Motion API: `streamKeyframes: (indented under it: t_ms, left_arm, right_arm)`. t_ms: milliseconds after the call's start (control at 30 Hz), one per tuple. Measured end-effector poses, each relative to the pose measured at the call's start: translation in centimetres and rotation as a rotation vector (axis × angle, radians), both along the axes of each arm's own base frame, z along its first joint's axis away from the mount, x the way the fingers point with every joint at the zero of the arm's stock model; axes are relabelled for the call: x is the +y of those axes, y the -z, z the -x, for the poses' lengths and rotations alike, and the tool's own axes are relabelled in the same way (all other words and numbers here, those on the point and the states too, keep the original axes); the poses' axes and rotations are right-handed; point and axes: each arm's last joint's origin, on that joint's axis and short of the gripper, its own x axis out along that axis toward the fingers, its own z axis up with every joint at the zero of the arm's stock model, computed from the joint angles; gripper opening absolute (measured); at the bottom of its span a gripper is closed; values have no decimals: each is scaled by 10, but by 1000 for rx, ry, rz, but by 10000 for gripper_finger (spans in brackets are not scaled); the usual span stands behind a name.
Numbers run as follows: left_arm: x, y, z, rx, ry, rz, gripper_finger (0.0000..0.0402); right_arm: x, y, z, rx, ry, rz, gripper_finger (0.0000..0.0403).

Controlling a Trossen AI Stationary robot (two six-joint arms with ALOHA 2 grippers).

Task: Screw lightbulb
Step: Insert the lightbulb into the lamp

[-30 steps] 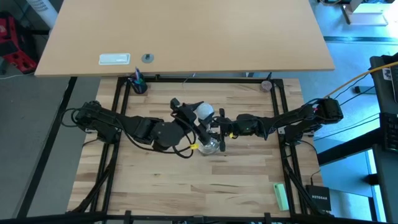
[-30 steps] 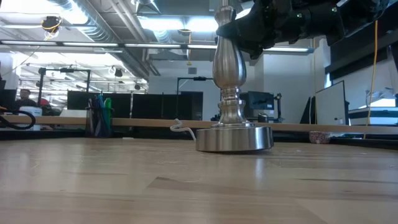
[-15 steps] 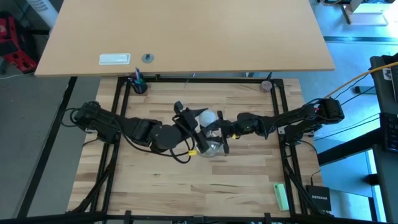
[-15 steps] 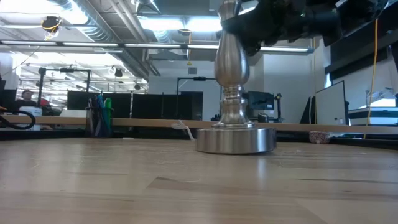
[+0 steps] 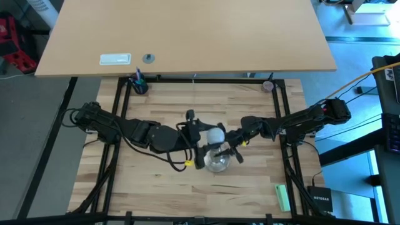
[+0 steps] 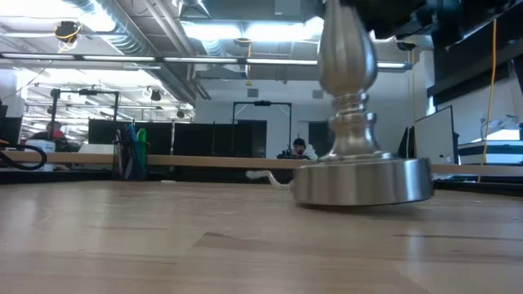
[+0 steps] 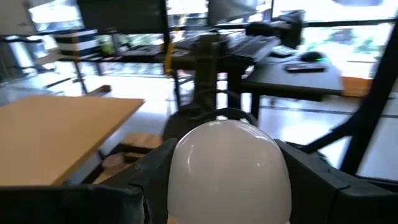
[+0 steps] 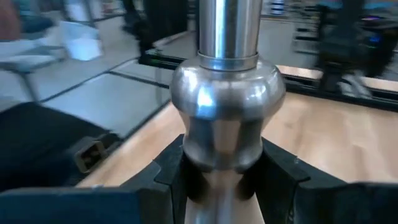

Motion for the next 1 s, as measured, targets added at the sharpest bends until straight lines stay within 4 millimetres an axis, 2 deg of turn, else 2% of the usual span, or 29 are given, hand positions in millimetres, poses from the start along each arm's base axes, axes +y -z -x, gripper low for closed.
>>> streamKeyframes:
  t_ms: [167, 333, 567, 833, 900, 1000]
  left_arm:
    - [-1, -3, -3, -4, 200, -60, 221]
    - [9, -3, -8, 2, 429, -106, 221]
    - [23, -2, -12, 4, 590, -158, 221]
    - [26, 1, -12, 42, 539, -127, 221]
    - [27, 3, -12, 56, 518, -131, 221]
    - [28, 4, -13, 67, 483, -142, 221]
  right_arm:
    - [11, -11, -1, 18, -183, -26, 135]
    - [15, -19, -3, 53, -271, 1, 135]
    - [15, -19, -4, 48, -267, 31, 135]
    - [11, -17, -7, 53, -56, 101, 135]
    - [9, -15, -8, 79, -3, 120, 156]
    - [7, -24, -9, 38, 69, 115, 231]
